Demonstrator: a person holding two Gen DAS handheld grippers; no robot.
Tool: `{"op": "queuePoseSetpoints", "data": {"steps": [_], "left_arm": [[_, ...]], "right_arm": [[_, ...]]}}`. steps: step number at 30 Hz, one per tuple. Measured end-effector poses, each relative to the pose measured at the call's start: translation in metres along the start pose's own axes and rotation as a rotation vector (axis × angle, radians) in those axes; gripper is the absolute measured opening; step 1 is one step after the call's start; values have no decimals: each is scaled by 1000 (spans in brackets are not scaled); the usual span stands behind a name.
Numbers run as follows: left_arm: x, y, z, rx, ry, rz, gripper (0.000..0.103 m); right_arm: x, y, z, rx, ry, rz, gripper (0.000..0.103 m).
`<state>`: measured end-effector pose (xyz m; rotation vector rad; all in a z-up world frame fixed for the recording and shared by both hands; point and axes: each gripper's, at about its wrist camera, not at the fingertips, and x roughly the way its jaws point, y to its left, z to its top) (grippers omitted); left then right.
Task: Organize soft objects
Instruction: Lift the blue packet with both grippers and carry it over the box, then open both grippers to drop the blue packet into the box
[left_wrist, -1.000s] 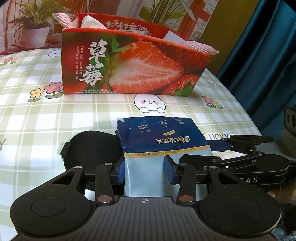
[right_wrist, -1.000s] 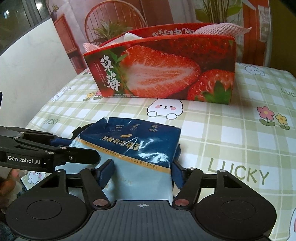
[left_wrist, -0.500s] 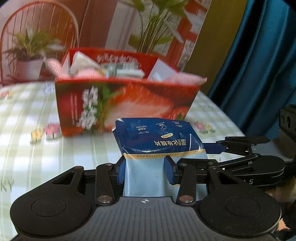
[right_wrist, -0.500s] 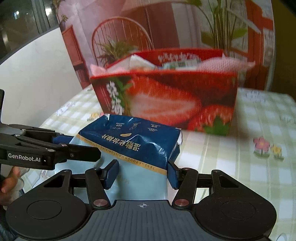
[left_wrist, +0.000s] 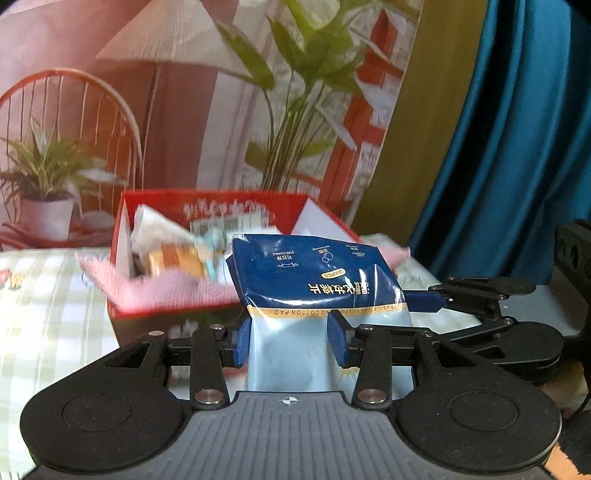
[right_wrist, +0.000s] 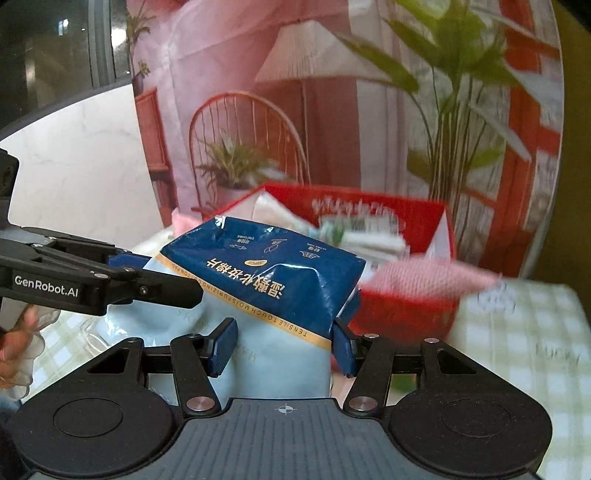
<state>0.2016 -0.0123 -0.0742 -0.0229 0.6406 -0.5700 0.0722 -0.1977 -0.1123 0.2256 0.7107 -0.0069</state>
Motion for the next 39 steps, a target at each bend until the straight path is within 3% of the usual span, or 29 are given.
{"op": "queuePoseSetpoints", "data": {"steps": [10, 16, 25, 32, 37, 39], "left_arm": [[28, 15, 43, -17, -131, 19, 44], [59, 21, 60, -27, -150, 24, 40], [113, 48, 60, -97, -67, 19, 31], [140, 57, 48, -79, 40, 52, 31], [145, 61, 44, -61, 60, 85, 31], [144, 61, 45, -59, 63, 114, 37]], "right_arm": [[26, -15, 54, -85, -72, -37, 50], [54, -22, 81, -189, -102, -103, 49], [101, -48, 96, -257, -75, -177, 46], [138, -65, 82, -207, 24, -154, 41], [154, -65, 75, -197, 86, -181, 41], [155, -64, 75, -192, 100, -202, 41]]}}
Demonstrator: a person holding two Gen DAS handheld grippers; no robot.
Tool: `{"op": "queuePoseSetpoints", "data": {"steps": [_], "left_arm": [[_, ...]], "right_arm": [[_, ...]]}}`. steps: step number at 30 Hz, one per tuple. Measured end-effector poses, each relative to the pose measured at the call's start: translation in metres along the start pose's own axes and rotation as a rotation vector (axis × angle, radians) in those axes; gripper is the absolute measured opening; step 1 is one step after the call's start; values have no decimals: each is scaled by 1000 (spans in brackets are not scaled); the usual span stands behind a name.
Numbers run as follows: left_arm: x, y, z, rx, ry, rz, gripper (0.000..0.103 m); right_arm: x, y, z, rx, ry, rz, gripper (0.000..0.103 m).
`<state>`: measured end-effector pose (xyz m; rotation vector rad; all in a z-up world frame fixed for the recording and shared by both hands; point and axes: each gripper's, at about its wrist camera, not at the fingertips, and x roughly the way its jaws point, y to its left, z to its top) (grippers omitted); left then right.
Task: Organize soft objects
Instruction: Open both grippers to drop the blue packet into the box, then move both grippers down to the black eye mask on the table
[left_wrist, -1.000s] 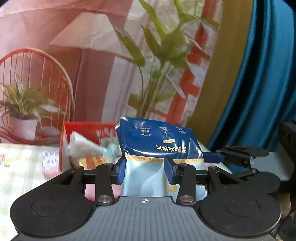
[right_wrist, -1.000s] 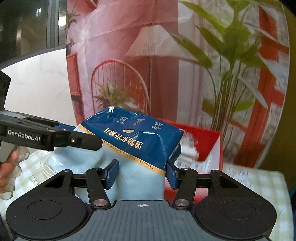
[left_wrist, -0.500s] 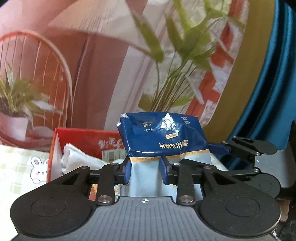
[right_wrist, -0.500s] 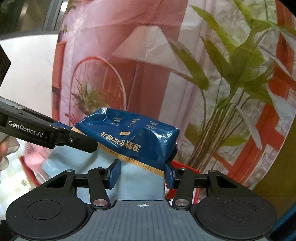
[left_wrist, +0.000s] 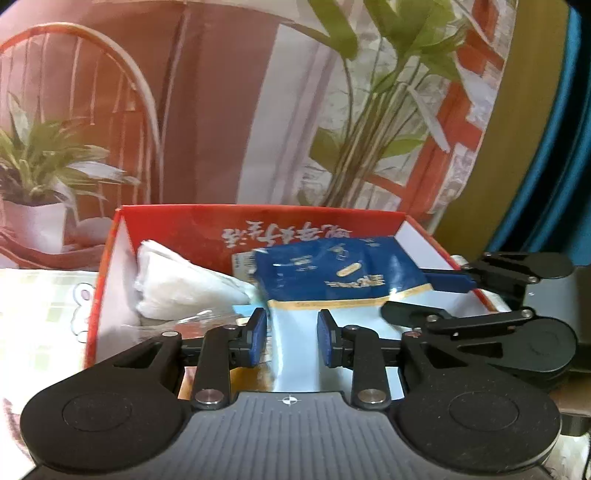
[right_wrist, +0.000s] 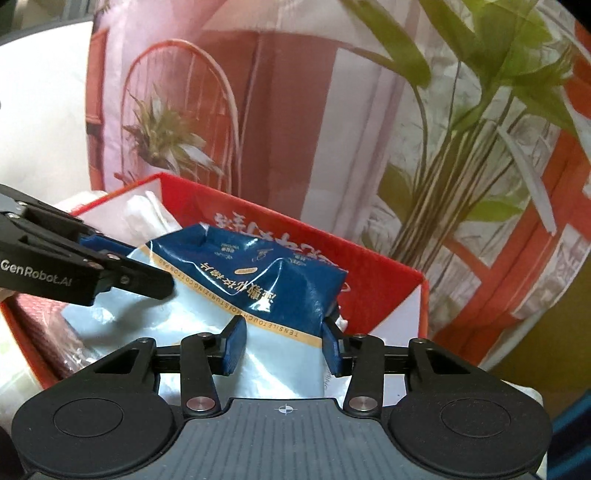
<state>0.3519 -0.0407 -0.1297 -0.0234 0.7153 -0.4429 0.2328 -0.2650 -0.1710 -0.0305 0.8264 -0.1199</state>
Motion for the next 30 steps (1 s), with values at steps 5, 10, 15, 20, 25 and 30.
{"op": "queuePoseSetpoints", "data": {"steps": [5, 10, 15, 20, 25, 30], "left_arm": [[-16, -1, 4, 19, -19, 44, 64], [-38, -7, 4, 51, -44, 73, 84], [-63, -14, -3, 94, -66, 98, 94], [-88, -17, -19, 105, -70, 110, 98], [-109, -18, -40, 103, -59, 122, 98], [-125, -18, -66, 87, -45, 123, 98]], "right_arm": [[-2, 3, 1, -2, 14, -53, 53], [-19, 1, -1, 56, -21, -67, 83], [-46, 1, -5, 112, -60, -63, 102], [-75, 4, -15, 173, -90, -59, 102], [-100, 11, -31, 237, -121, -44, 103], [-121, 20, -49, 274, -146, -39, 103]]}}
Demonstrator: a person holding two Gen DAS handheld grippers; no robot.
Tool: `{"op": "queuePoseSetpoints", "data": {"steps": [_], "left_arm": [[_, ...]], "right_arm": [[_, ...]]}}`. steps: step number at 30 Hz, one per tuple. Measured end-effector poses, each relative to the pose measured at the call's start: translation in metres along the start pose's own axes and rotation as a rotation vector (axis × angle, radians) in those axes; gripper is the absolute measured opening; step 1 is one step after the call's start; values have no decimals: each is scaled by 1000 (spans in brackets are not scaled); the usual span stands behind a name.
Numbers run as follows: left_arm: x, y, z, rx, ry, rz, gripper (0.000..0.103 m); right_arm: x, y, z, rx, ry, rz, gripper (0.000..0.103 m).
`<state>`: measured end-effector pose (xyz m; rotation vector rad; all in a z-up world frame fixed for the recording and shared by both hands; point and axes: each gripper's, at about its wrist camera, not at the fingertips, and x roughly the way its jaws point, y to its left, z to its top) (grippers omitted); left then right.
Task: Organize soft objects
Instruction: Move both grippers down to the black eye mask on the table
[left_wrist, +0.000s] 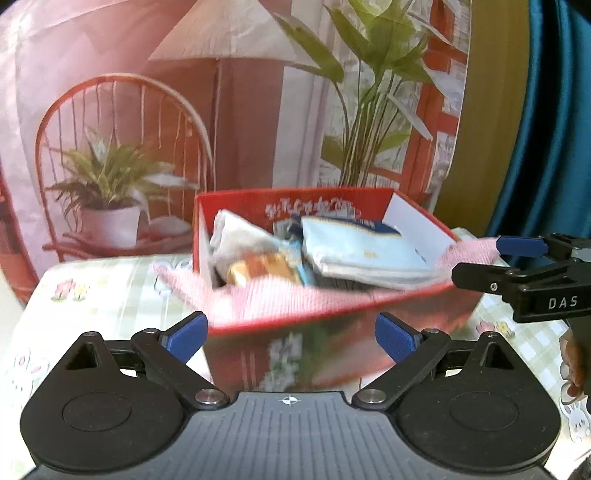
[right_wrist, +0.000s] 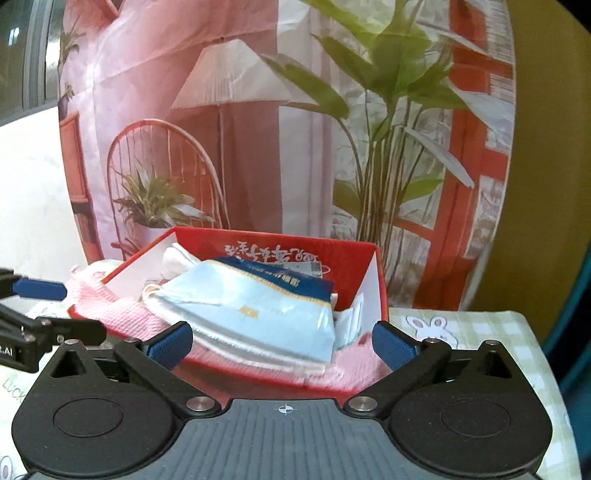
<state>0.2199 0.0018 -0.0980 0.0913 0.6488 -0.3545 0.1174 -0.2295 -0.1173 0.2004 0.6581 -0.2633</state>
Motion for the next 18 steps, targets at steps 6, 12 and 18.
{"op": "queuePoseSetpoints", "data": {"steps": [6, 12, 18], "left_arm": [[-16, -1, -30, -18, 25, 2, 98], [-26, -4, -52, -24, 39, -7, 98], [-32, -7, -70, -30, 56, -17, 98]], "right_arm": [[-18, 7, -28, 27, 16, 24, 103], [-29, 15, -57, 51, 49, 27, 103], [-40, 19, -83, 36, 84, 14, 103]]}}
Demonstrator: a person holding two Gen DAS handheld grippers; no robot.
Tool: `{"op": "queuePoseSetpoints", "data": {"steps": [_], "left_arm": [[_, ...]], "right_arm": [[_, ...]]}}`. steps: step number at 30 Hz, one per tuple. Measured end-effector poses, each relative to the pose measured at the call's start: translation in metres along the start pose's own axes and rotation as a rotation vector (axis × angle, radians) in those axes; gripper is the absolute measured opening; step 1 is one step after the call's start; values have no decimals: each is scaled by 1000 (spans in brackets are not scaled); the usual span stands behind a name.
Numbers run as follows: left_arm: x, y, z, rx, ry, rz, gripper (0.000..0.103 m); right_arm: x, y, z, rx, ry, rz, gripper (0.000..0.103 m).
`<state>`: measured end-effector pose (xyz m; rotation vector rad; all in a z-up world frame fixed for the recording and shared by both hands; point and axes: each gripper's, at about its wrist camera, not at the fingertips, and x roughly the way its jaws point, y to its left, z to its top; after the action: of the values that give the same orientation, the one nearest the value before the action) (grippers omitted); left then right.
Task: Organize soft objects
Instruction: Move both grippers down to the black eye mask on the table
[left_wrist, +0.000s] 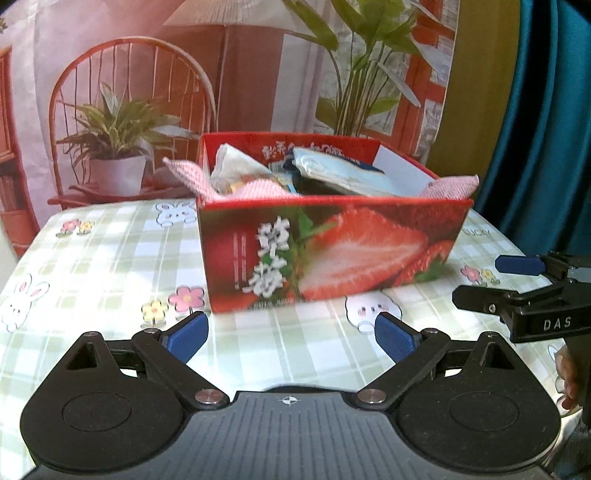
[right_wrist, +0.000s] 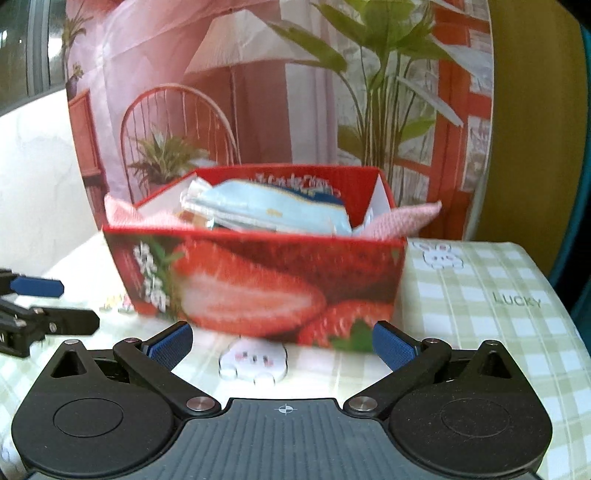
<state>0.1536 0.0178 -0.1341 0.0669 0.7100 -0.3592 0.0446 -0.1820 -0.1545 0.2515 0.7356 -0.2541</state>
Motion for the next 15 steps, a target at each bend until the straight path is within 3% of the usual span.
{"op": "queuePoseSetpoints", "data": {"steps": [15], "left_arm": [[-5, 2, -49, -72, 74, -17, 95]], "right_arm": [[-18, 11, -57, -11, 117, 13, 103]]}}
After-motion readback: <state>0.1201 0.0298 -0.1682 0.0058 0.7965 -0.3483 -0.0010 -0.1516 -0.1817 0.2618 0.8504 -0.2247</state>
